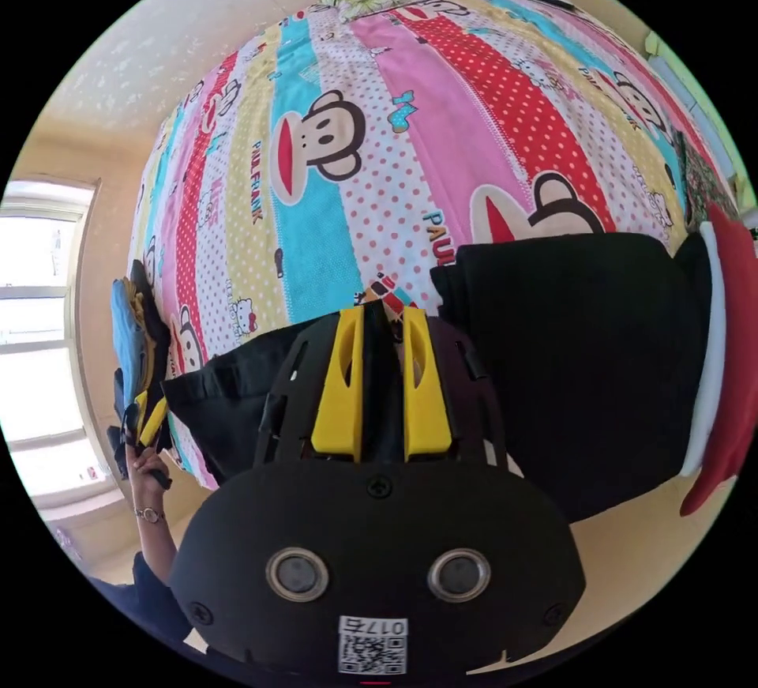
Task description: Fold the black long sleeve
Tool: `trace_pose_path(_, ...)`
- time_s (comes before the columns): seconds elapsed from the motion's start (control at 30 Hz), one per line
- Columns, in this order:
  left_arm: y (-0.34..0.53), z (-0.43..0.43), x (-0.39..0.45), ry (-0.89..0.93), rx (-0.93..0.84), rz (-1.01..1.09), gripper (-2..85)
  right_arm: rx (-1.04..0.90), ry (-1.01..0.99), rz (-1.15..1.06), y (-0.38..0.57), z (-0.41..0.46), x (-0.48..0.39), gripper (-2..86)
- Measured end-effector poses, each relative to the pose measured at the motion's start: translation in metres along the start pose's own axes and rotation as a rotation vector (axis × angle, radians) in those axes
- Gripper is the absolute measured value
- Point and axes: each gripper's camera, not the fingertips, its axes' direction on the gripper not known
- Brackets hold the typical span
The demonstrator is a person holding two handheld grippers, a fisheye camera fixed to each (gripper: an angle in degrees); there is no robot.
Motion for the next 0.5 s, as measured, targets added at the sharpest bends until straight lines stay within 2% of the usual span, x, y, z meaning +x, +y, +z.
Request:
trace_pose_path(0.1,0.055,-0.013,-0.015,-0.156,-0.029,0.024,15.8,0.036,-0.048,-0.175,0.044,-0.015,-0.042,8.0)
trace_pose_path(0.27,0.131,0.005,-0.055,-0.271,-0.170,0.067,18.5,-0.024,-0.163,-0.536,0.137,0.020,-0.144,8.3)
trace_pose_path(0.33,0.145,0.017,-0.070,-0.274,-0.205,0.061,18.6,-0.122,-0.160,-0.594,0.153,0.057,-0.160,8.3)
trace_pose_path(0.4,0.152,0.025,-0.083,-0.277,-0.189,0.041,17.2,-0.257,-0.047,-0.593,0.159,0.101,-0.164,8.3)
trace_pose_path(0.5,0.148,0.034,-0.092,-0.302,-0.270,0.006,9.9,-0.256,-0.119,-0.557,0.145,0.076,-0.153,8.2)
